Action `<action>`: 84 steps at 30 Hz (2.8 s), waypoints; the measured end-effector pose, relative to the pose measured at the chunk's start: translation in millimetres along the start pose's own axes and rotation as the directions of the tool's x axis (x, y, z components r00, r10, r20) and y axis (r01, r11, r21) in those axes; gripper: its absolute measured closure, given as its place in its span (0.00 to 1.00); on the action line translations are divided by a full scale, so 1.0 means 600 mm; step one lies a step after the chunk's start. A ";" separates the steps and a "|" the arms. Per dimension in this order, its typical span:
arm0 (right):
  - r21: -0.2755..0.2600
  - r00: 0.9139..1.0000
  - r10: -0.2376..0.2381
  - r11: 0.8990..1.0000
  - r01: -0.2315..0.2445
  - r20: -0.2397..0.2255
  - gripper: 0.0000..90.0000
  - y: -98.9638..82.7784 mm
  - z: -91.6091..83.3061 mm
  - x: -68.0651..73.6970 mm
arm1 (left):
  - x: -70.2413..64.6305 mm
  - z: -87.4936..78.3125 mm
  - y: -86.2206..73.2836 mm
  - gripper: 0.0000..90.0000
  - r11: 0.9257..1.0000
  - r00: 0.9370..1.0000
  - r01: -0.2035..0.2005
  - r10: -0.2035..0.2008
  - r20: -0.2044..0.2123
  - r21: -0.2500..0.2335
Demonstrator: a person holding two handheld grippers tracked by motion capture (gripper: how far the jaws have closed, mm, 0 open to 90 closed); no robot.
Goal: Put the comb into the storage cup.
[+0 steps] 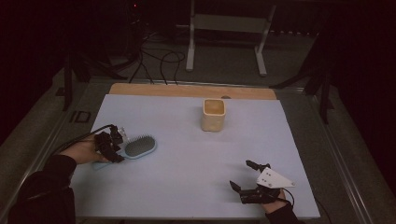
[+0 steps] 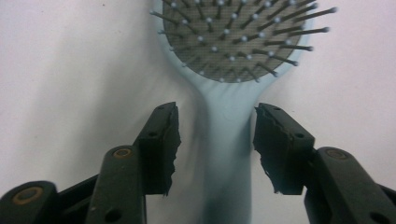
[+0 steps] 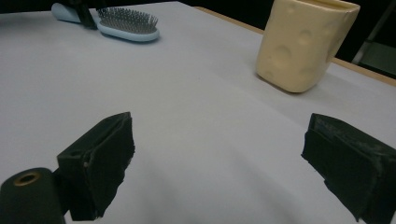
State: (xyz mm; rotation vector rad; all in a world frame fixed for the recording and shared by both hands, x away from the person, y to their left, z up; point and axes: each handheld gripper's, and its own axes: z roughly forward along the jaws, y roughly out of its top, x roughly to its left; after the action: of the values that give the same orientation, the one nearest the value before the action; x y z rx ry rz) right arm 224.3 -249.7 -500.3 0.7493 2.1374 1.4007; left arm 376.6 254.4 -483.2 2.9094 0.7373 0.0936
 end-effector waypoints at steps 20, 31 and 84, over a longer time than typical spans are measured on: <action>0.000 1.000 0.002 1.000 -0.002 0.000 0.09 0.000 -0.001 0.000 | -0.003 0.009 0.010 0.76 1.000 0.999 0.017 -0.018 0.038 0.025; -0.002 1.000 -0.001 1.000 0.001 0.001 0.09 0.000 -0.001 0.000 | -0.009 0.007 0.009 0.78 0.999 0.999 0.049 -0.050 0.015 0.022; -0.008 1.000 0.006 1.000 -0.006 0.003 0.09 0.001 -0.002 -0.001 | -0.045 -0.094 0.075 0.78 0.847 0.994 0.096 -0.105 0.011 -0.523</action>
State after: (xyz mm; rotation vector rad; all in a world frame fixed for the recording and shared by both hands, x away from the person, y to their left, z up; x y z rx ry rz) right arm 224.1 -250.7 -499.0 0.7544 2.1277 1.4097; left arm 368.5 209.2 -421.7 2.3474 0.7279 0.2653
